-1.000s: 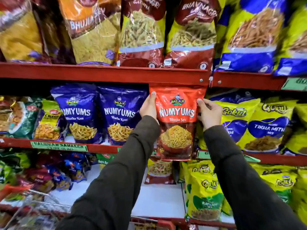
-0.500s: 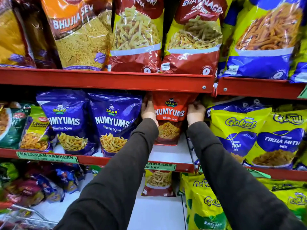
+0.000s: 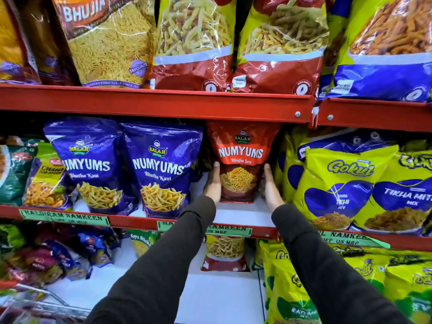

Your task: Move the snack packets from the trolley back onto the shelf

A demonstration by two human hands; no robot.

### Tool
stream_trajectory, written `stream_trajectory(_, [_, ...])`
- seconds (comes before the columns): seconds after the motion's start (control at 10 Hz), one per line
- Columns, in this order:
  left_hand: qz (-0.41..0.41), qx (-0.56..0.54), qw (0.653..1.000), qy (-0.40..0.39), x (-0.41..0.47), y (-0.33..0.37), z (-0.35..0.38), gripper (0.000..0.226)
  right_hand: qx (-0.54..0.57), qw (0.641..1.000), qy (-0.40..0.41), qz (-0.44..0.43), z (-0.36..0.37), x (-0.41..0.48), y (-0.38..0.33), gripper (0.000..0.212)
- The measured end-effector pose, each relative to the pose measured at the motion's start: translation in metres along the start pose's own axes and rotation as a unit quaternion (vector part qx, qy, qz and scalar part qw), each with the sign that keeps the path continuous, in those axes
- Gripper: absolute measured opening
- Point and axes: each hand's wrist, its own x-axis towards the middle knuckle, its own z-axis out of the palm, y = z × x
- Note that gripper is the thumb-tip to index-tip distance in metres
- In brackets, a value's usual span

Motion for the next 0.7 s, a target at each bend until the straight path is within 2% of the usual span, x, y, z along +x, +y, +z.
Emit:
stream_trajectory(0.1, [0.013, 0.049, 0.999, -0.005, 0.001, -0.014, -0.010, 0.101, -0.045, 0.999, 0.023, -0.010, -0.001, -0.019, 0.000, 0.115])
stream_trajectory(0.2, [0.027, 0.073, 0.997, -0.006, 0.001, -0.030, -0.021, 0.097, -0.081, 0.996, 0.029, -0.016, 0.001, -0.054, -0.007, 0.114])
stream_trajectory(0.3, [0.065, 0.109, 0.992, -0.005, -0.056, -0.009, -0.023, 0.076, -0.096, 0.994, 0.038, -0.029, -0.001, -0.081, -0.007, 0.090])
stream_trajectory(0.4, [0.084, 0.129, 0.988, 0.005, -0.082, -0.005, -0.025, 0.060, -0.108, 0.992, 0.054, -0.044, -0.007, -0.088, 0.002, 0.086])
stream_trajectory(0.5, [0.086, 0.155, 0.984, 0.020, -0.096, -0.005, -0.027, 0.057, -0.132, 0.989, 0.044, -0.048, -0.010, -0.104, -0.003, 0.098])
stream_trajectory(0.6, [0.091, 0.153, 0.984, 0.011, -0.096, -0.005, -0.028, 0.056, -0.174, 0.983, -0.002, -0.052, -0.003, -0.122, -0.011, 0.084])
stream_trajectory(0.7, [0.127, 0.180, 0.974, 0.060, -0.101, -0.015, -0.034, 0.053, -0.179, 0.982, -0.020, -0.066, -0.006, -0.141, -0.024, 0.067])
